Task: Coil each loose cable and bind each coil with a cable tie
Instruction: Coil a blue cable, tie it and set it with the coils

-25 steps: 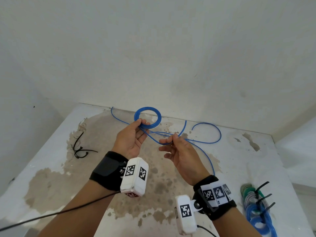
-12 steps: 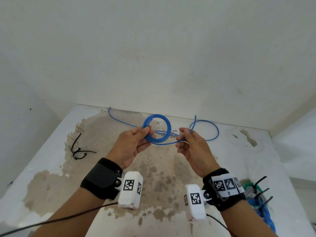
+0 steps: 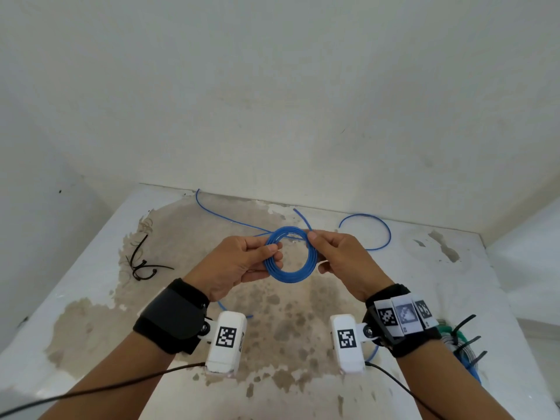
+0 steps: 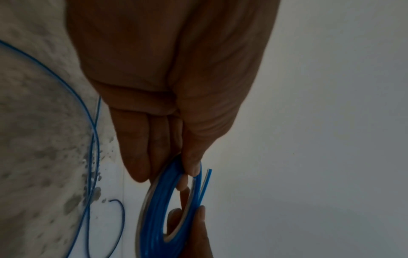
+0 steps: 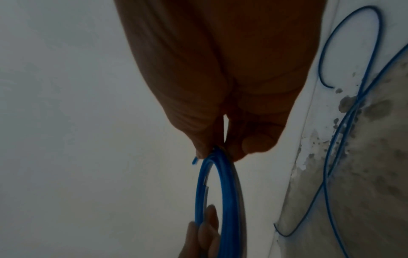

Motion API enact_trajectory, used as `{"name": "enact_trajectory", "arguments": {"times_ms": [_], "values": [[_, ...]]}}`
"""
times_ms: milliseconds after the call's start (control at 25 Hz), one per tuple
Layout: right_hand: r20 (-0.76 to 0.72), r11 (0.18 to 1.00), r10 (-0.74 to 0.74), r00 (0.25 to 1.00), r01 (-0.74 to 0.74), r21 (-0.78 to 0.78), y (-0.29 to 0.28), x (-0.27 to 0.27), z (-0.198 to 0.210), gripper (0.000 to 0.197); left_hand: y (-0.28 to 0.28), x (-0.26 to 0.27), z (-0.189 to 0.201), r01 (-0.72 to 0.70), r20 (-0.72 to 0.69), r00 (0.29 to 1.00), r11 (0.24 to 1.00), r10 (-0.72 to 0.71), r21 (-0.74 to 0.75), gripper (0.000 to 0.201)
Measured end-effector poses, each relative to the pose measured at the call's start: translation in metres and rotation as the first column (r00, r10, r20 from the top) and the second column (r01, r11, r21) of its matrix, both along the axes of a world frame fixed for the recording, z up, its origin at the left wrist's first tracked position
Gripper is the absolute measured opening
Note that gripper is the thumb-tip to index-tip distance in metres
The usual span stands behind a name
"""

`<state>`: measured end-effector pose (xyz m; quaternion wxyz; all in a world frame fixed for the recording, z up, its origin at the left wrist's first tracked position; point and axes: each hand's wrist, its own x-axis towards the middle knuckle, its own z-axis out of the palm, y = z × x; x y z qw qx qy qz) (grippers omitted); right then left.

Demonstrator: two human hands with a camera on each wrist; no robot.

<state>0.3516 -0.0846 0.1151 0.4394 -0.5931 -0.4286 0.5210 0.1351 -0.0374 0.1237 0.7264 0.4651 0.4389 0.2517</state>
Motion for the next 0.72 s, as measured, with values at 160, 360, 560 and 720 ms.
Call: {"name": "enact_trajectory", "arguments": {"times_ms": [160,360,560,720], "values": [[0.066,0.985,0.162,0.985,-0.157,-0.069,-0.004,0.006,0.000,0.021,0.003,-0.007,0.000,0.113,-0.044,0.992,0.992,-0.115,-0.047,0.028],[0.037,0.985,0.160,0.986,-0.158,-0.064,-0.008,0.005,0.000,0.019,0.003,-0.007,-0.003,0.150,-0.066,0.986,0.987,-0.154,-0.061,0.026],[-0.143,0.998,-0.017,0.990,0.007,-0.067,-0.004,0.003,0.001,0.027,0.006,-0.002,-0.009,-0.003,0.050,0.999,0.992,0.009,-0.123,0.016],[-0.531,0.989,-0.146,0.835,0.134,-0.061,-0.004,-0.008,0.006,0.029,0.017,0.000,-0.010,-0.273,0.136,0.943,0.941,0.303,-0.199,0.018]]}}
